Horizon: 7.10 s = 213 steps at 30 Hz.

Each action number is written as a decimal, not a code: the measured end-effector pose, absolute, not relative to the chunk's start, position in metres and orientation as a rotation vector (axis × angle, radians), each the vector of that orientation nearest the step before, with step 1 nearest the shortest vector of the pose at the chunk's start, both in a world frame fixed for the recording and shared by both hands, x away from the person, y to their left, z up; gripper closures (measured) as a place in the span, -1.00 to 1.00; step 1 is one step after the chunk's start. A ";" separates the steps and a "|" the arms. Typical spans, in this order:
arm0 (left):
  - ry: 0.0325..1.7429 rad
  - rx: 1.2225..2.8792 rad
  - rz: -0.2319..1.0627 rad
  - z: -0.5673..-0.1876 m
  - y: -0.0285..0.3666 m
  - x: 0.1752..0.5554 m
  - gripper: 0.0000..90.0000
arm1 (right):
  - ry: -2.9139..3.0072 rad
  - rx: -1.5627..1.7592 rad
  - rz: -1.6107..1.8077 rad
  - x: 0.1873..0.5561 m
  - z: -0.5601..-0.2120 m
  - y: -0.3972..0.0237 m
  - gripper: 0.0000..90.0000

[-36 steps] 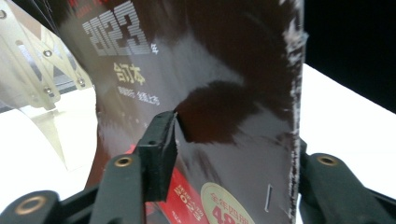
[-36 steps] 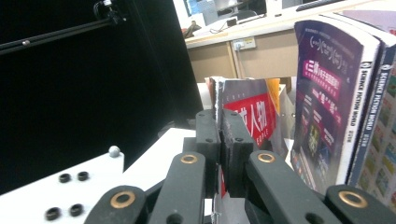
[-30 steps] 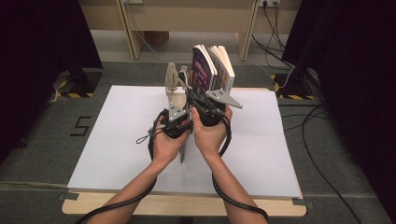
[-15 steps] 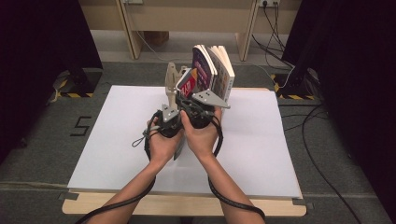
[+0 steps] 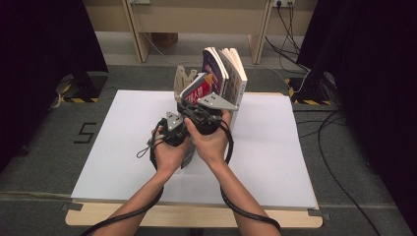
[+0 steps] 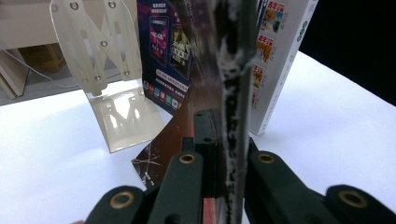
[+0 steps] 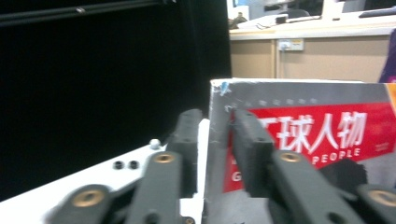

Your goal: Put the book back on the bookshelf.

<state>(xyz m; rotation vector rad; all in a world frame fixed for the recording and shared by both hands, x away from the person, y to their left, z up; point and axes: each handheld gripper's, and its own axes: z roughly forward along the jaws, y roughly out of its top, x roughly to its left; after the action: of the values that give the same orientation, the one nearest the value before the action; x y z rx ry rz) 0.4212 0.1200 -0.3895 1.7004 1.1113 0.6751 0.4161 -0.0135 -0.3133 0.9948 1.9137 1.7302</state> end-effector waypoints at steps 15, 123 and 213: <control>1.088 1.644 0.649 -0.381 0.141 0.426 0.91 | 1.840 1.113 1.625 0.414 -0.335 -0.084 0.34; 1.070 1.419 0.914 -0.366 0.158 0.493 0.91 | 1.732 1.418 1.199 0.378 -0.480 -0.218 0.25; 1.150 1.493 0.781 -0.367 0.158 0.509 0.89 | 1.757 1.422 1.176 0.378 -0.484 -0.217 0.23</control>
<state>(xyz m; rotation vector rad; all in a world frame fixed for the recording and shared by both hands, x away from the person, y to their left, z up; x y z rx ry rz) 0.5088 0.1579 -0.3671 1.4931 1.1503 0.7809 0.3778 -0.2175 -0.4843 1.4217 1.7567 1.1762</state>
